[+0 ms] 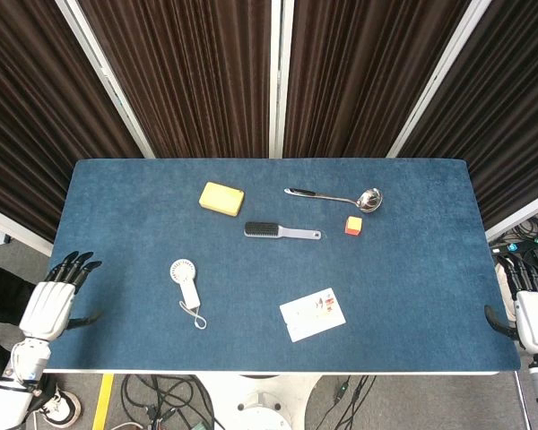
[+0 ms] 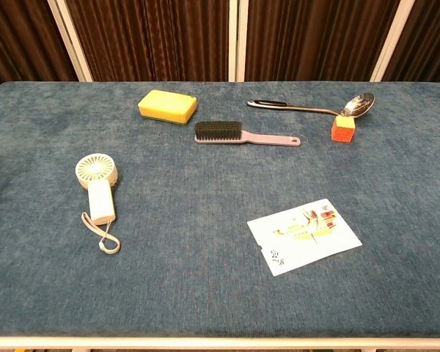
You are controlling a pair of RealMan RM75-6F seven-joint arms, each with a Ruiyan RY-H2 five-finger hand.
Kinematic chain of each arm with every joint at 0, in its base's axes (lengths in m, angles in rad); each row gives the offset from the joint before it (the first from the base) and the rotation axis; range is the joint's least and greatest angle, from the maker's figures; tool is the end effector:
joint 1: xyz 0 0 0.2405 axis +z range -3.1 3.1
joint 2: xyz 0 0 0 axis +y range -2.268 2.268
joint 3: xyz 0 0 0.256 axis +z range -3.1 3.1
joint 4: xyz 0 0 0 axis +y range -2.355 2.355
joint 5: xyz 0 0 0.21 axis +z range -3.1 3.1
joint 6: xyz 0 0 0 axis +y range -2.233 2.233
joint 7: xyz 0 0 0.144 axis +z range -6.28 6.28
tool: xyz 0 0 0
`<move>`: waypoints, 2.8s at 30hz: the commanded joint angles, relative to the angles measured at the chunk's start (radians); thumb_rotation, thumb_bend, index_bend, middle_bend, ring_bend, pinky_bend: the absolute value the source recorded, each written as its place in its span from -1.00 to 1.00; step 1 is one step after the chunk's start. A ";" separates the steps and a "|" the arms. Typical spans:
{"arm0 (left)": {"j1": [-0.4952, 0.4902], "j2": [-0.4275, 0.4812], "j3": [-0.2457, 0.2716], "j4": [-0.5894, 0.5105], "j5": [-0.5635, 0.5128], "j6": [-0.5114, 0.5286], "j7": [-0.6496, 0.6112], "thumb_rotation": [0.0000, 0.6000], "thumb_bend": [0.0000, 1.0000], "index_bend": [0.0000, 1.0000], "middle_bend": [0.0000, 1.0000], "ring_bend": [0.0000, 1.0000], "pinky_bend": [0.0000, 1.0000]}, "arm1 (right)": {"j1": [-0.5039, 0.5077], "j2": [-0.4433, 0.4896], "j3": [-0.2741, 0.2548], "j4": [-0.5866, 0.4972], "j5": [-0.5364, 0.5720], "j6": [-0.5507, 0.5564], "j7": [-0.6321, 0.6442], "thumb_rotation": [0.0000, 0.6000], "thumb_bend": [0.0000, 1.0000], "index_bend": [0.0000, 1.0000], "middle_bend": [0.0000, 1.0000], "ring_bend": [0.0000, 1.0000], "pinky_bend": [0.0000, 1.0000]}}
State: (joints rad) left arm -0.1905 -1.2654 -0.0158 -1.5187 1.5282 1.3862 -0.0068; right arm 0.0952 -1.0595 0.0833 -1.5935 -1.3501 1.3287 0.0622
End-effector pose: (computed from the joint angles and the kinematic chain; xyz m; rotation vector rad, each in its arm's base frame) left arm -0.2984 0.2053 0.1003 -1.5322 -0.9678 -0.9551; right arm -0.3426 -0.1898 0.1749 1.3065 -1.0391 0.7707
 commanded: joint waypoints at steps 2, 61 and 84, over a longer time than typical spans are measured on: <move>0.003 -0.017 0.000 0.010 0.034 0.038 0.006 1.00 -0.71 -0.67 -0.68 -0.82 -0.48 | -0.002 -0.002 -0.006 0.000 -0.007 0.002 -0.002 1.00 -0.45 -1.00 -1.00 -1.00 -1.00; -0.265 -0.213 0.023 0.052 -0.068 -0.390 0.244 1.00 -0.17 -0.67 0.74 0.67 0.73 | 0.021 0.008 0.001 -0.033 0.033 -0.029 -0.054 1.00 -0.44 -1.00 -1.00 -1.00 -1.00; -0.278 -0.218 0.037 0.057 -0.109 -0.400 0.262 1.00 -0.16 -0.64 0.74 0.67 0.73 | 0.020 0.004 0.000 -0.023 0.038 -0.033 -0.047 1.00 -0.44 -1.00 -1.00 -1.00 -1.00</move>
State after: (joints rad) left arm -0.4687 -1.4836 0.0216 -1.4622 1.4194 0.9863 0.2550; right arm 0.1157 -1.0556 0.0829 -1.6167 -1.3121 1.2957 0.0149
